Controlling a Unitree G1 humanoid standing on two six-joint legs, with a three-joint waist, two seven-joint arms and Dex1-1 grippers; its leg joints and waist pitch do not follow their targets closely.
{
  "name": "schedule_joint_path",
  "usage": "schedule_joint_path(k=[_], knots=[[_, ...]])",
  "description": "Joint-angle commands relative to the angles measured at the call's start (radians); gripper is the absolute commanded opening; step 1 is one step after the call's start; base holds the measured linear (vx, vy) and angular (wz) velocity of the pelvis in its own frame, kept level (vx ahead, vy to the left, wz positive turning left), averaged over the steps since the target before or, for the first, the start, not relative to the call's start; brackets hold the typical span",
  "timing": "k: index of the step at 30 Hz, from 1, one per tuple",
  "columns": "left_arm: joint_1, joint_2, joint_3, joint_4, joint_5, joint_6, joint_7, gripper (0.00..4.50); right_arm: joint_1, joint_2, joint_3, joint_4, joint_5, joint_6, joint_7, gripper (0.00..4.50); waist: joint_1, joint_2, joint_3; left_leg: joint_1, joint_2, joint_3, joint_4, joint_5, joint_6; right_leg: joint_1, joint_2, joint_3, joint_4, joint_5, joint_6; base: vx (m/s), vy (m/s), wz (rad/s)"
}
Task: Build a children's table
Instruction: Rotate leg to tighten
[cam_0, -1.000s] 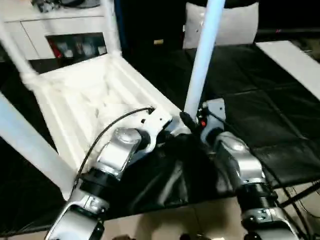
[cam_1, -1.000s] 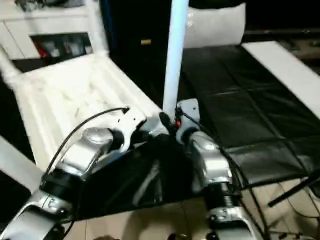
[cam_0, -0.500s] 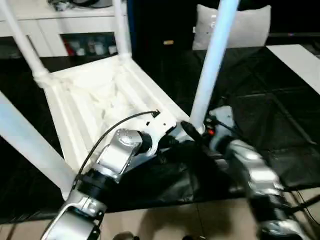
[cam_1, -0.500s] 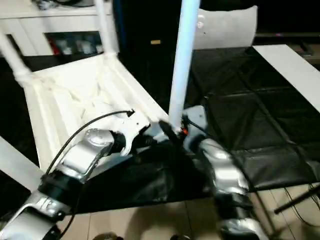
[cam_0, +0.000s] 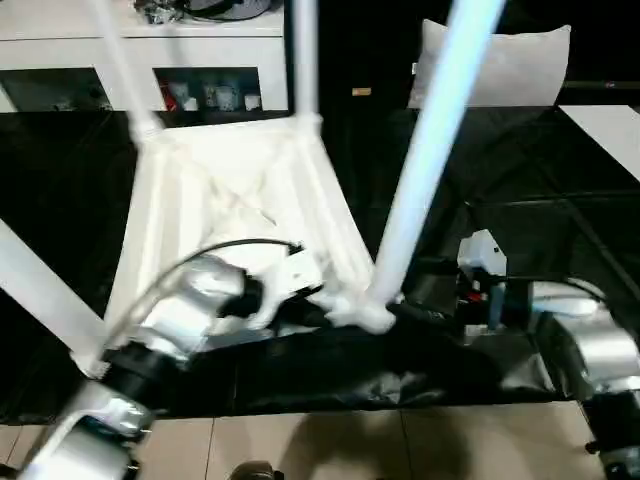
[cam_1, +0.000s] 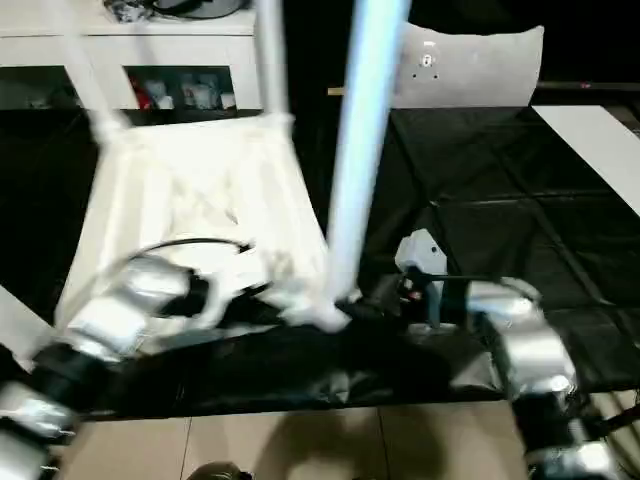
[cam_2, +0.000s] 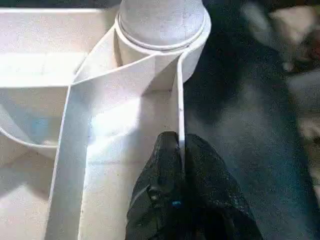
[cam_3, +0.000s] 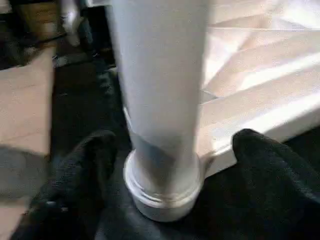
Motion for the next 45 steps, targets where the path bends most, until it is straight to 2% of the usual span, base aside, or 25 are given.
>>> schedule_joint_path(k=[1,5,6,10,11,13,16,19,26,28,29,32,34,35,36,37,39,41,42,44,45], knots=[[-0.025,-0.009,-0.057,-0.032,-0.013,-0.049,-0.088,0.0,-0.026,-0.013,0.028,0.006,0.015,0.024,0.073,3.48,-0.01,-0.018,-0.075,0.002,0.078,-0.027,-0.073,-0.051,0.106,0.062,-0.099,0.086,-0.08,-0.322,-0.063,0.0,0.0,0.0],[-0.034,0.0,-0.067,-0.02,-0.01,-0.076,-0.116,0.0,-0.034,-0.019,0.052,0.014,0.015,0.028,0.117,3.29,-0.007,-0.018,-0.075,0.001,0.077,-0.026,-0.073,-0.052,0.102,0.063,-0.102,0.087,-0.083,-0.341,-0.056,0.0,0.0,0.0],[-0.038,0.004,-0.071,-0.013,-0.008,-0.09,-0.132,0.0,-0.04,-0.017,0.063,0.022,0.013,0.02,0.134,3.04,-0.007,-0.02,-0.074,0.001,0.075,-0.026,-0.074,-0.056,0.099,0.062,-0.102,0.085,-0.085,-0.353,-0.05,0.0,0.0,0.0],[-0.046,0.01,-0.074,-0.002,-0.009,-0.107,-0.151,0.0,-0.051,-0.012,0.083,0.027,0.02,0.026,0.162,2.74,-0.011,-0.022,-0.072,-0.002,0.072,-0.025,-0.075,-0.061,0.093,0.064,-0.1,0.084,-0.09,-0.382,-0.027,0.0,0.0,0.0],[-0.049,0.01,-0.075,0.002,-0.008,-0.112,-0.155,0.0,-0.054,-0.011,0.089,0.026,0.023,0.034,0.175,2.51,-0.015,-0.024,-0.072,-0.002,0.073,-0.027,-0.075,-0.061,0.09,0.064,-0.1,0.083,-0.09,-0.382,-0.025,0.0,0.0,0.0],[-0.051,0.01,-0.075,0.004,-0.009,-0.113,-0.156,0.0,-0.053,-0.012,0.094,0.023,0.023,0.039,0.185,2.51,-0.015,-0.022,-0.073,-0.001,0.072,-0.026,-0.075,-0.062,0.09,0.064,-0.1,0.083,-0.09,-0.382,-0.025,0.0,0.0,0.0],[-0.054,0.01,-0.076,0.008,-0.01,-0.117,-0.158,0.0,-0.053,-0.012,0.098,0.022,0.026,0.048,0.198,2.1,-0.016,-0.024,-0.072,0.0,0.073,-0.027,-0.076,-0.059,0.091,0.063,-0.099,0.083,-0.089,-0.376,-0.027,0.0,0.0,0.0],[-0.054,0.009,-0.073,0.015,-0.012,-0.119,-0.158,0.0,-0.05,-0.011,0.104,0.018,0.03,0.059,0.209,2.0,-0.016,-0.024,-0.071,0.001,0.073,-0.026,-0.076,-0.065,0.088,0.063,-0.1,0.083,-0.092,-0.386,-0.024,0.0,0.0,0.0],[-0.049,-0.036,-0.024,0.005,-0.023,-0.023,-0.044,0.0,-0.007,0.02,0.085,-0.062,0.074,0.16,0.138,1.91,-0.016,-0.022,-0.069,0.002,0.075,-0.027,-0.077,-0.065,0.08,0.062,-0.099,0.082,-0.092,-0.384,-0.028,0.0,0.0,0.0],[-0.046,-0.069,-0.002,-0.003,-0.025,0.027,0.023,0.0,0.013,0.041,0.084,-0.089,0.067,0.19,0.077,1.91,-0.015,-0.022,-0.065,0.004,0.071,-0.026,-0.079,-0.087,0.072,0.062,-0.101,0.081,-0.102,-0.428,-0.014,0.0,0.0,0.0],[-0.045,-0.094,0.013,-0.009,-0.029,0.059,0.066,0.0,0.024,0.058,0.084,-0.102,0.058,0.199,0.038,1.91,-0.015,-0.022,-0.063,0.011,0.073,-0.026,-0.08,-0.1,0.061,0.058,-0.102,0.079,-0.108,-0.451,-0.009,0.0,0.0,0.0],[-0.049,-0.149,0.039,-0.013,-0.028,0.116,0.159,0.0,0.038,0.098,0.087,-0.115,0.032,0.208,-0.05,1.91,-0.03,-0.025,-0.06,0.007,0.064,-0.027,-0.081,-0.121,0.045,0.064,-0.1,0.07,-0.12,-0.514,0.028,0.0,0.0,0.0],[-0.058,-0.189,0.052,-0.005,-0.02,0.155,0.224,0.0,0.036,0.14,0.086,-0.104,0.002,0.21,-0.136,1.91,-0.042,-0.024,-0.055,0.009,0.063,-0.028,-0.081,-0.139,0.039,0.06,-0.098,0.062,-0.132,-0.549,0.045,0.0,0.0,0.0],[-0.066,-0.209,0.059,0.005,-0.014,0.17,0.257,0.0,0.03,0.167,0.083,-0.089,-0.022,0.204,-0.19,1.91,-0.053,-0.027,-0.057,0.008,0.061,-0.031,-0.081,-0.146,0.032,0.067,-0.099,0.056,-0.134,-0.563,0.059,0.0,0.0,0.0],[-0.073,-0.224,0.065,0.016,-0.01,0.18,0.284,0.0,0.024,0.19,0.079,-0.076,-0.037,0.202,-0.235,1.91,-0.057,-0.024,-0.057,0.007,0.061,-0.033,-0.082,-0.148,0.031,0.069,-0.1,0.055,-0.135,-0.56,0.061,0.0,0.0,0.0],[-0.074,-0.227,0.066,0.018,-0.009,0.182,0.289,0.0,0.022,0.195,0.078,-0.073,-0.04,0.202,-0.243,1.9,-0.072,-0.023,-0.059,0.006,0.06,-0.033,-0.082,-0.15,0.032,0.07,-0.099,0.051,-0.138,-0.542,0.06,0.0,0.0,0.0],[-0.099,-0.28,0.094,0.056,0.008,0.208,0.391,0.0,-0.012,0.283,0.06,-0.012,-0.102,0.194,-0.441,1.89,-0.095,-0.022,-0.059,0.003,0.06,-0.037,-0.083,-0.148,0.033,0.07,-0.099,0.052,-0.135,-0.512,0.045,0.0,0.0,0.0],[-0.109,-0.3,0.106,0.07,0.013,0.213,0.43,0.0,-0.029,0.322,0.048,0.017,-0.116,0.192,-0.518,1.89,-0.104,-0.021,-0.06,0.005,0.056,-0.035,-0.081,-0.142,0.037,0.069,-0.1,0.054,-0.135,-0.503,0.033,0.0,0.0,0.0],[-0.115,-0.316,0.116,0.079,0.017,0.216,0.46,0.0,-0.044,0.356,0.037,0.038,-0.126,0.194,-0.578,1.89,-0.109,-0.016,-0.06,0.006,0.055,-0.036,-0.081,-0.144,0.039,0.068,-0.101,0.054,-0.136,-0.505,0.025,0.0,0.0,0.0],[-0.121,-0.349,0.128,0.077,0.024,0.214,0.501,0.0,-0.101,0.479,-0.017,0.115,-0.143,0.202,-0.786,1.89,-0.118,-0.014,-0.062,0.005,0.06,-0.039,-0.084,-0.14,0.039,0.069,-0.102,0.057,-0.132,-0.483,0.008,0.0,0.0,0.0],[-0.121,-0.353,0.125,0.073,0.025,0.214,0.502,0.0,-0.112,0.503,-0.029,0.129,-0.144,0.196,-0.818,1.89,-0.125,-0.014,-0.065,0.0,0.063,-0.041,-0.086,-0.127,0.037,0.07,-0.104,0.061,-0.123,-0.447,-0.01,0.0,0.0,0.0]])
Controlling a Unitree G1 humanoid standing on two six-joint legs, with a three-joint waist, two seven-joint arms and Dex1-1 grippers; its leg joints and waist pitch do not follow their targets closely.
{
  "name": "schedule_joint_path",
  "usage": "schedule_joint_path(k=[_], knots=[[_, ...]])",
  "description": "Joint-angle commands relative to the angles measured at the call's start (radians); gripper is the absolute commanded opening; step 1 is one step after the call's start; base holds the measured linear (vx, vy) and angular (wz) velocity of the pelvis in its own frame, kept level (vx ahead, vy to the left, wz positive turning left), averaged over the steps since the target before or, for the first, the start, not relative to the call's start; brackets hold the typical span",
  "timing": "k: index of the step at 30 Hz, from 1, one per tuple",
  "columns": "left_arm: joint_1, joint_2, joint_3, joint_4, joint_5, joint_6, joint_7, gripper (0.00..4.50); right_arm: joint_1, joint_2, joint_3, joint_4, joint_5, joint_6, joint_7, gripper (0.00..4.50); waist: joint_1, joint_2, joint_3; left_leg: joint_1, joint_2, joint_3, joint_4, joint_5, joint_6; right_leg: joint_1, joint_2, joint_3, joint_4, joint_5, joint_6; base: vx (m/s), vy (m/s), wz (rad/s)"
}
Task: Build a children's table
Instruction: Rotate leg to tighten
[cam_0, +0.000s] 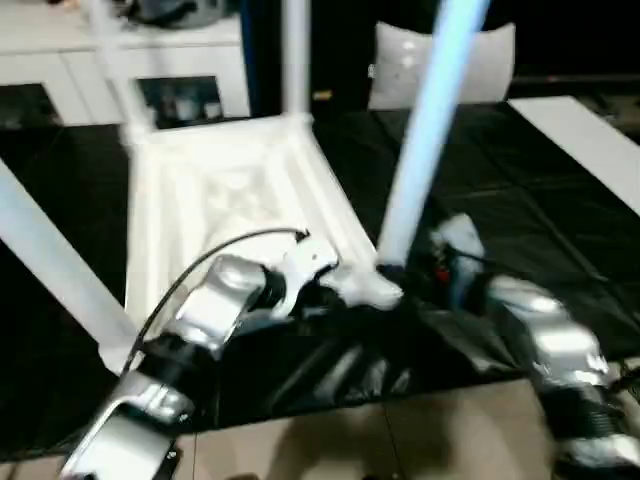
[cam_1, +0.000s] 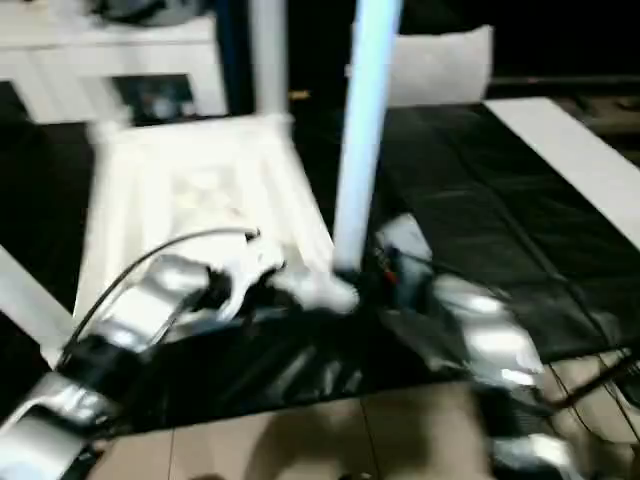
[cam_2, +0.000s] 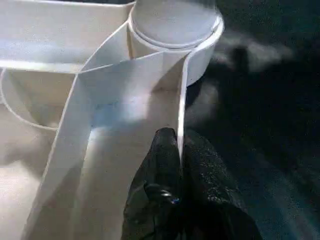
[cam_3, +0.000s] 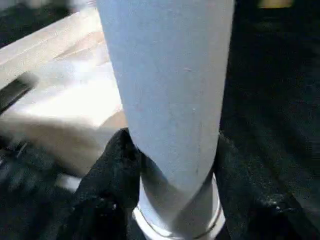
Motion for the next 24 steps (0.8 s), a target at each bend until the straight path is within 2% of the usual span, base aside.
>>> schedule_joint_path(k=[1,2,4,5,6,9,11,14,17,19,22,24], knots=[[-0.045,-0.087,-0.021,-0.061,-0.05,-0.028,0.001,0.0,-0.029,0.108,0.072,0.063,0.008,0.012,-0.062,1.89,0.012,-0.008,-0.065,-0.009,0.064,-0.043,-0.078,-0.114,0.043,0.057,-0.104,0.07,-0.1,-0.428,-0.022,0.0,0.0,0.0],[-0.041,-0.088,-0.026,-0.067,-0.051,-0.029,-0.003,0.0,-0.033,0.117,0.069,0.068,0.008,0.0,-0.068,2.44,0.011,-0.005,-0.067,-0.009,0.066,-0.042,-0.077,-0.093,0.051,0.055,-0.106,0.076,-0.09,-0.382,-0.043,0.0,0.0,0.0],[-0.036,-0.089,-0.031,-0.073,-0.05,-0.031,-0.006,0.0,-0.035,0.125,0.068,0.073,-0.001,-0.016,-0.08,2.58,0.014,-0.003,-0.072,-0.011,0.071,-0.039,-0.075,-0.053,0.071,0.057,-0.107,0.083,-0.075,-0.296,-0.074,0.0,0.0,0.0],[-0.032,-0.09,-0.035,-0.077,-0.047,-0.034,-0.008,0.0,-0.037,0.132,0.066,0.077,-0.009,-0.033,-0.098,2.6,0.017,-0.005,-0.075,-0.013,0.074,-0.039,-0.074,-0.009,0.085,0.058,-0.106,0.087,-0.06,-0.218,-0.1,0.0,0.0,0.0],[-0.029,-0.088,-0.039,-0.08,-0.046,-0.042,-0.012,0.0,-0.035,0.133,0.058,0.076,-0.009,-0.044,-0.108,2.8,0.022,-0.003,-0.078,-0.013,0.075,-0.039,-0.07,0.036,0.101,0.058,-0.106,0.09,-0.047,-0.141,-0.127,0.0,0.0,0.0],[-0.022,-0.084,-0.041,-0.084,-0.044,-0.048,-0.016,0.0,-0.026,0.124,0.033,0.065,-0.002,-0.062,-0.117,3.03,0.032,-0.004,-0.081,-0.014,0.074,-0.034,-0.064,0.098,0.147,0.056,-0.106,0.094,-0.031,-0.038,-0.169,0.0,0.0,0.0],[-0.022,-0.074,-0.038,-0.078,-0.042,-0.056,-0.023,0.0,-0.013,0.101,0.016,0.051,0.002,-0.077,-0.098,3.25,0.035,-0.004,-0.078,-0.012,0.076,-0.032,-0.065,0.087,0.158,0.054,-0.105,0.093,-0.033,-0.046,-0.177,0.0,0.0,0.0],[-0.021,-0.055,-0.037,-0.072,-0.041,-0.066,-0.046,0.0,0.008,0.053,0.013,0.023,0.02,-0.1,-0.032,3.56,0.049,-0.003,-0.074,-0.01,0.076,-0.028,-0.068,0.03,0.14,0.056,-0.107,0.095,-0.046,-0.132,-0.155,0.0,0.0,0.0],[-0.015,-0.033,-0.041,-0.076,-0.044,-0.068,-0.075,0.0,0.027,0.003,0.024,-0.006,0.032,-0.111,0.044,3.78,0.056,-0.004,-0.076,-0.005,0.078,-0.028,-0.069,0.021,0.128,0.054,-0.105,0.095,-0.047,-0.151,-0.142,0.0,0.0,0.0],[-0.01,-0.016,-0.048,-0.078,-0.043,-0.081,-0.1,0.0,0.039,-0.034,0.026,-0.027,0.043,-0.113,0.099,4.01,0.062,-0.005,-0.076,-0.008,0.079,-0.028,-0.069,0.024,0.132,0.057,-0.106,0.097,-0.044,-0.138,-0.138,0.0,0.0,0.0],[0.016,0.057,-0.085,-0.103,-0.051,-0.116,-0.22,0.0,0.068,-0.182,0.045,-0.067,0.062,-0.152,0.314,4.3,0.075,-0.008,-0.077,-0.006,0.078,-0.028,-0.067,0.015,0.142,0.056,-0.105,0.095,-0.044,-0.145,-0.132,0.0,0.0,0.0],[0.021,0.072,-0.092,-0.107,-0.052,-0.124,-0.241,0.0,0.071,-0.207,0.046,-0.067,0.065,-0.161,0.35,4.4,0.079,-0.007,-0.075,-0.007,0.079,-0.026,-0.067,0.016,0.142,0.054,-0.104,0.097,-0.045,-0.156,-0.132,0.0,0.0,0.0]])
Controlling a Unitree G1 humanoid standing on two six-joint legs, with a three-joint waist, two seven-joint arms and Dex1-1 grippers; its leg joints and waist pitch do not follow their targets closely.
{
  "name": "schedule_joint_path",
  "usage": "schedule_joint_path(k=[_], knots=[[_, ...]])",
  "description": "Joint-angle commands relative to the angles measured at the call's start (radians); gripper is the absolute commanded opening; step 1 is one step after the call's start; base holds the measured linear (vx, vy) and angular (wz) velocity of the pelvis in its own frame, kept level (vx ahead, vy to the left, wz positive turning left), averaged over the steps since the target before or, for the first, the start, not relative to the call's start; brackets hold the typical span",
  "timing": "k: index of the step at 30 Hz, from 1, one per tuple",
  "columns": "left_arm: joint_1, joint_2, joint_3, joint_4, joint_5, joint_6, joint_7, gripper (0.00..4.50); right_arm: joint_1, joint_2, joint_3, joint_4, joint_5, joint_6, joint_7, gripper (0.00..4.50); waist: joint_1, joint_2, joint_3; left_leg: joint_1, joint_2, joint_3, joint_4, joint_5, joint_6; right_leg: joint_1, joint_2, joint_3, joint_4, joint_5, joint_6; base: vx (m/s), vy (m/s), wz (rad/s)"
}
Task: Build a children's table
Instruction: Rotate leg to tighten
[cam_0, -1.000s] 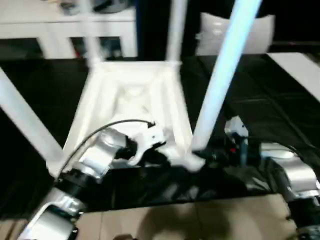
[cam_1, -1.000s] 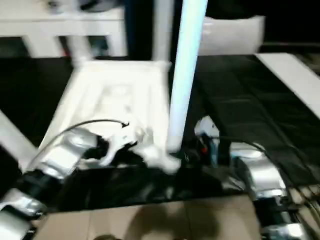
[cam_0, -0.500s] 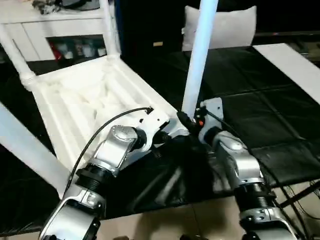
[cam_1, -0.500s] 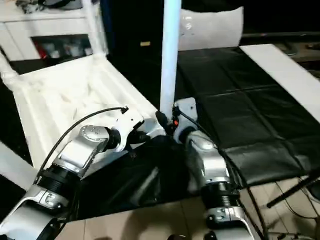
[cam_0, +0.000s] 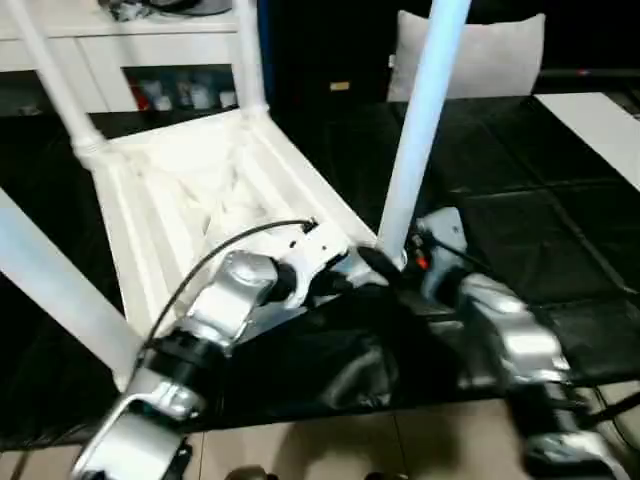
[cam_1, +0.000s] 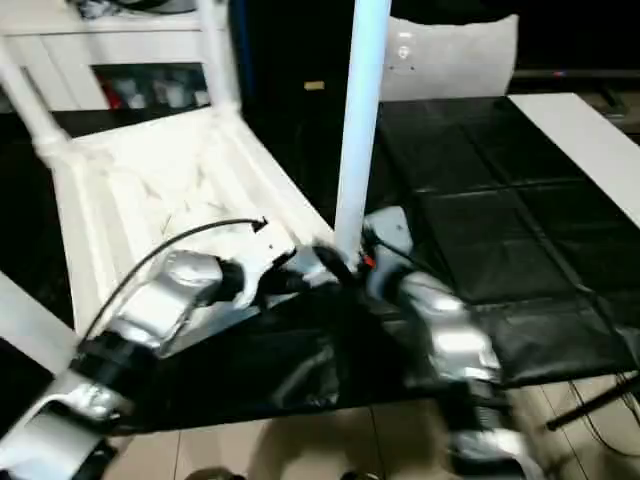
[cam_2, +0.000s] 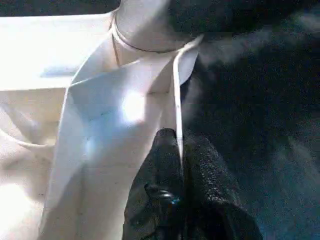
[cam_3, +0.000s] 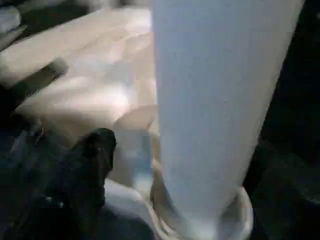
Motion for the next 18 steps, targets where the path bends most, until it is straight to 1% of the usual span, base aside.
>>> schedule_joint_path(k=[1,2,3,4,5,8,9,13,14,15,16,17,18], knots=[[0.0,0.014,-0.05,-0.052,-0.023,-0.045,-0.107,0.0,0.002,-0.036,0.002,-0.027,0.029,-0.024,0.101,4.46,0.0,-0.008,-0.076,0.002,0.078,-0.03,-0.063,0.008,0.135,0.073,-0.103,0.09,-0.057,-0.17,-0.122,0.0,0.0,0.0],[0.005,0.033,-0.061,-0.058,-0.024,-0.061,-0.142,0.0,0.003,-0.061,-0.001,-0.028,0.038,-0.026,0.141,4.46,0.003,-0.008,-0.075,0.003,0.078,-0.029,-0.063,-0.005,0.131,0.073,-0.105,0.091,-0.06,-0.197,-0.117,0.0,0.0,0.0],[0.009,0.051,-0.068,-0.064,-0.026,-0.068,-0.171,0.0,0.003,-0.084,-0.003,-0.026,0.044,-0.031,0.174,4.46,0.004,-0.008,-0.074,0.004,0.079,-0.031,-0.065,-0.01,0.128,0.072,-0.104,0.09,-0.061,-0.21,-0.115,0.0,0.0,0.0],[0.009,0.051,-0.068,-0.064,-0.026,-0.068,-0.171,0.0,0.003,-0.084,-0.003,-0.026,0.044,-0.031,0.174,4.46,0.008,-0.009,-0.076,0.006,0.081,-0.031,-0.065,-0.01,0.122,0.072,-0.104,0.091,-0.059,-0.217,-0.114,0.0,0.0,0.0],[0.011,0.072,-0.077,-0.068,-0.028,-0.079,-0.203,0.0,0.004,-0.115,0.0,-0.025,0.054,-0.036,0.216,4.46,0.015,-0.008,-0.075,0.009,0.082,-0.03,-0.066,-0.021,0.114,0.069,-0.104,0.091,-0.063,-0.235,-0.113,0.0,0.0,0.0],[0.01,0.107,-0.091,-0.065,-0.031,-0.114,-0.257,0.0,0.023,-0.18,0.019,-0.053,0.078,-0.043,0.317,4.46,0.021,-0.009,-0.075,0.008,0.083,-0.029,-0.066,-0.024,0.112,0.07,-0.103,0.092,-0.063,-0.234,-0.109,0.0,0.0,0.0],[0.009,0.118,-0.096,-0.062,-0.034,-0.128,-0.278,0.0,0.028,-0.196,0.021,-0.058,0.084,-0.047,0.344,4.46,0.025,-0.014,-0.078,0.008,0.083,-0.03,-0.064,-0.02,0.116,0.073,-0.104,0.092,-0.059,-0.229,-0.105,0.0,0.0,0.0],[0.007,0.138,-0.106,-0.06,-0.044,-0.168,-0.332,0.0,0.036,-0.219,0.022,-0.065,0.099,-0.053,0.395,4.46,0.027,-0.014,-0.077,0.005,0.08,-0.03,-0.064,-0.025,0.111,0.072,-0.104,0.089,-0.064,-0.258,-0.098,0.0,0.0,0.0],[0.01,0.156,-0.119,-0.076,-0.06,-0.186,-0.391,0.0,0.04,-0.229,0.033,-0.074,0.114,-0.05,0.443,4.46,0.028,-0.014,-0.077,0.005,0.078,-0.029,-0.064,-0.029,0.108,0.071,-0.103,0.089,-0.065,-0.27,-0.094,0.0,0.0,0.0],[0.011,0.161,-0.123,-0.081,-0.065,-0.191,-0.408,0.0,0.041,-0.231,0.036,-0.076,0.119,-0.047,0.458,4.46,0.03,-0.014,-0.078,0.003,0.076,-0.027,-0.064,-0.031,0.112,0.074,-0.103,0.089,-0.067,-0.279,-0.088,0.0,0.0,0.0],[0.012,0.166,-0.128,-0.087,-0.07,-0.192,-0.425,0.0,0.041,-0.232,0.042,-0.079,0.125,-0.042,0.476,4.46,0.033,-0.011,-0.081,0.005,0.079,-0.028,-0.063,-0.03,0.111,0.074,-0.104,0.089,-0.065,-0.278,-0.088,0.0,0.0,0.0],[0.01,0.17,-0.136,-0.088,-0.07,-0.196,-0.439,0.0,0.037,-0.23,0.051,-0.079,0.136,-0.032,0.497,4.3,0.036,-0.009,-0.083,0.008,0.085,-0.031,-0.063,-0.016,0.111,0.069,-0.101,0.087,-0.06,-0.254,-0.095,0.0,0.0,0.0],[0.009,0.171,-0.137,-0.088,-0.07,-0.197,-0.44,0.0,0.037,-0.23,0.052,-0.079,0.138,-0.031,0.499,4.19,0.037,-0.009,-0.083,0.009,0.087,-0.031,-0.063,-0.013,0.111,0.067,-0.101,0.088,-0.059,-0.247,-0.1,0.0,0.0,0.0]])
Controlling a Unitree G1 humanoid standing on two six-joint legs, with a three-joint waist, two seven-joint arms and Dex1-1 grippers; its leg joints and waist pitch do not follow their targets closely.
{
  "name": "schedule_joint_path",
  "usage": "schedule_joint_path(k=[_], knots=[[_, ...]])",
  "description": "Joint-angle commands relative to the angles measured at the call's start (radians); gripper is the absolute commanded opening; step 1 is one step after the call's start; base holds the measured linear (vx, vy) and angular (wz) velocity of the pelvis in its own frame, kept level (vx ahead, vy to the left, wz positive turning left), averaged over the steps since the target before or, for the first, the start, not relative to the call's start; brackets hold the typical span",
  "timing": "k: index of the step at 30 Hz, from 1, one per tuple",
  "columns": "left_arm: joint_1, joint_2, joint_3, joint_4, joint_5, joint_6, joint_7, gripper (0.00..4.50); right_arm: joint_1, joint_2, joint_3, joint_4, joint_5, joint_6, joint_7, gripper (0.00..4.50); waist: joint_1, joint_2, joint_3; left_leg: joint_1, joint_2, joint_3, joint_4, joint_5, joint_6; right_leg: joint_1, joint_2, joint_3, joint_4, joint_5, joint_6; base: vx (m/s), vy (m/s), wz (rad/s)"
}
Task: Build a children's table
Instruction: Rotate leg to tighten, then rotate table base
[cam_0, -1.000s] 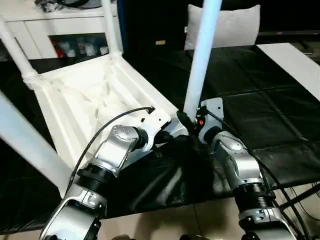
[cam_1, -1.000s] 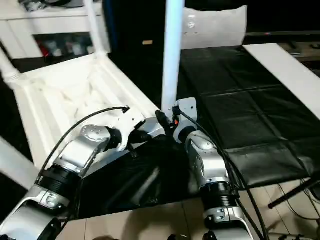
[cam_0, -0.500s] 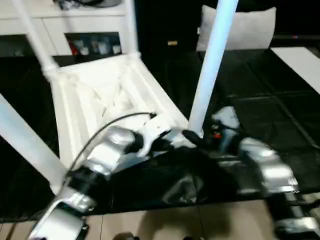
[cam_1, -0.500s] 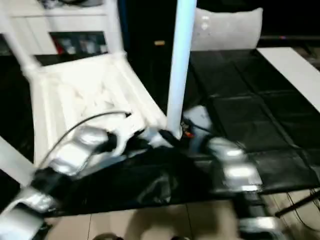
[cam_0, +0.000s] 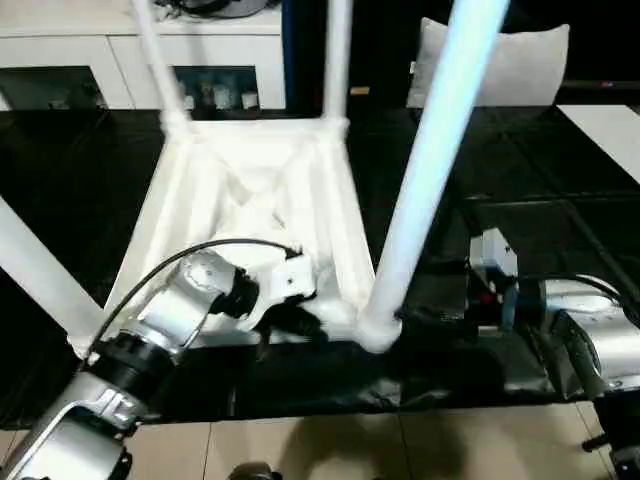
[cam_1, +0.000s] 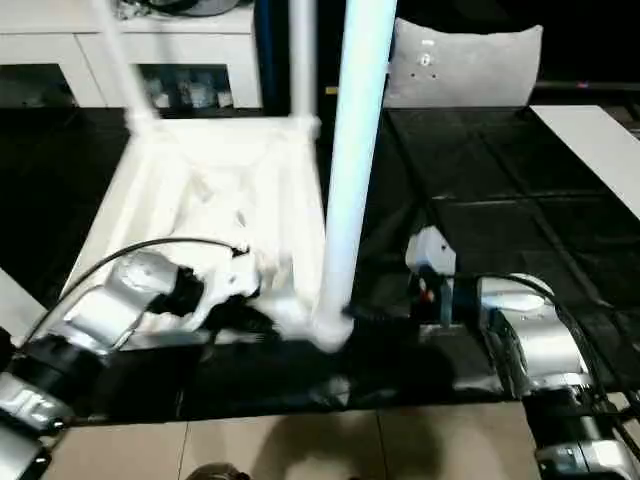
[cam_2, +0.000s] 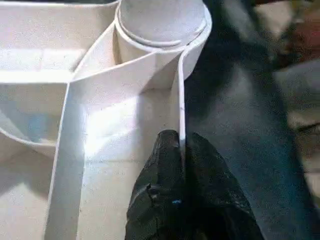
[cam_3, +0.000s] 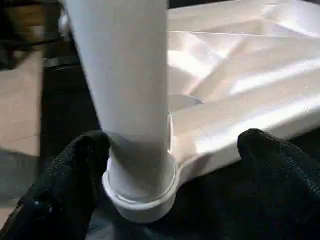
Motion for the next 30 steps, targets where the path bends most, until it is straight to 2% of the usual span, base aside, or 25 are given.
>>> schedule_joint_path(k=[1,2,4,7,11,14,19,22,23,25,26,28,29,30], knots=[[-0.009,-0.014,-0.044,-0.05,-0.02,-0.036,-0.073,0.0,-0.006,-0.006,0.017,-0.017,0.029,0.009,0.029,4.19,-0.008,-0.007,-0.082,0.006,0.087,-0.031,-0.067,-0.015,0.111,0.062,-0.1,0.087,-0.062,-0.243,-0.108,0.0,0.0,0.0],[-0.01,-0.013,-0.046,-0.048,-0.019,-0.039,-0.074,0.0,-0.007,-0.006,0.02,-0.017,0.031,0.011,0.032,4.19,-0.005,-0.009,-0.082,0.004,0.086,-0.031,-0.067,-0.016,0.109,0.064,-0.102,0.088,-0.061,-0.24,-0.112,0.0,0.0,0.0],[-0.015,-0.015,-0.049,-0.038,-0.01,-0.05,-0.069,0.0,-0.01,-0.003,0.032,-0.016,0.033,0.013,0.043,3.88,-0.002,-0.011,-0.082,0.001,0.083,-0.03,-0.067,-0.023,0.101,0.067,-0.104,0.089,-0.062,-0.25,-0.11,0.0,0.0,0.0],[-0.027,-0.028,-0.041,-0.007,0.003,-0.065,-0.045,0.0,-0.005,-0.01,0.046,-0.027,0.022,0.014,0.064,3.67,-0.003,-0.015,-0.081,0.001,0.081,-0.029,-0.067,-0.031,0.094,0.067,-0.103,0.088,-0.068,-0.279,-0.094,0.0,0.0,0.0],[-0.047,-0.056,-0.024,0.051,0.018,-0.099,0.02,0.0,0.011,-0.038,0.047,-0.035,-0.016,-0.006,0.047,3.67,-0.002,-0.018,-0.079,0.002,0.076,-0.027,-0.068,-0.038,0.084,0.067,-0.102,0.086,-0.075,-0.324,-0.063,0.0,0.0,0.0],[-0.066,-0.07,-0.013,0.102,0.04,-0.124,0.089,0.0,0.035,-0.08,0.033,-0.062,-0.001,0.042,0.045,3.67,-0.001,-0.018,-0.076,0.005,0.074,-0.028,-0.069,-0.052,0.088,0.065,-0.097,0.084,-0.084,-0.356,-0.035,0.0,0.0,0.0],[-0.098,-0.104,0.029,0.162,0.056,-0.124,0.197,0.0,0.091,-0.125,0.002,-0.146,0.029,0.111,0.033,3.67,-0.006,-0.024,-0.076,-0.004,0.066,-0.028,-0.067,-0.053,0.093,0.071,-0.094,0.077,-0.089,-0.373,0.005,0.0,0.0,0.0],[-0.113,-0.139,0.071,0.187,0.037,-0.124,0.262,0.0,0.129,-0.136,-0.022,-0.209,0.054,0.155,-0.002,3.67,-0.01,-0.026,-0.073,-0.005,0.059,-0.027,-0.066,-0.063,0.089,0.071,-0.091,0.071,-0.098,-0.412,0.036,0.0,0.0,0.0],[-0.118,-0.151,0.087,0.191,0.023,-0.112,0.279,0.0,0.147,-0.137,-0.034,-0.247,0.08,0.184,-0.012,3.67,-0.013,-0.026,-0.075,-0.004,0.061,-0.029,-0.067,-0.057,0.088,0.07,-0.09,0.069,-0.098,-0.408,0.042,0.0,0.0,0.0],[-0.119,-0.155,0.093,0.191,0.017,-0.103,0.285,0.0,0.156,-0.137,-0.041,-0.267,0.095,0.2,-0.016,3.67,-0.02,-0.027,-0.078,-0.008,0.067,-0.034,-0.067,-0.046,0.097,0.073,-0.092,0.072,-0.091,-0.361,0.033,0.0,0.0,0.0],[-0.116,-0.158,0.1,0.183,0.01,-0.101,0.292,0.27,0.165,-0.134,-0.05,-0.294,0.117,0.222,-0.021,3.62,-0.026,-0.028,-0.077,-0.013,0.068,-0.036,-0.068,-0.037,0.104,0.071,-0.091,0.07,-0.088,-0.342,0.026,0.0,0.0,0.0],[-0.097,-0.166,0.116,0.146,-0.015,-0.082,0.298,0.54,0.18,-0.118,-0.058,-0.35,0.154,0.255,-0.038,3.59,-0.028,-0.025,-0.077,-0.012,0.068,-0.033,-0.065,-0.025,0.113,0.071,-0.094,0.073,-0.089,-0.327,0.012,0.0,0.0,0.0],[-0.086,-0.17,0.123,0.125,-0.027,-0.075,0.299,0.54,0.185,-0.106,-0.061,-0.375,0.17,0.271,-0.051,3.59,-0.028,-0.025,-0.079,-0.014,0.07,-0.035,-0.065,-0.006,0.119,0.071,-0.095,0.074,-0.081,-0.295,-0.006,0.0,0.0,0.0],[-0.067,-0.173,0.131,0.096,-0.042,-0.059,0.298,0.57,0.183,-0.086,-0.061,-0.393,0.183,0.284,-0.074,3.59,-0.027,-0.018,-0.08,-0.016,0.076,-0.037,-0.064,0.011,0.125,0.069,-0.1,0.075,-0.074,-0.259,-0.032,0.0,0.0,0.0]])
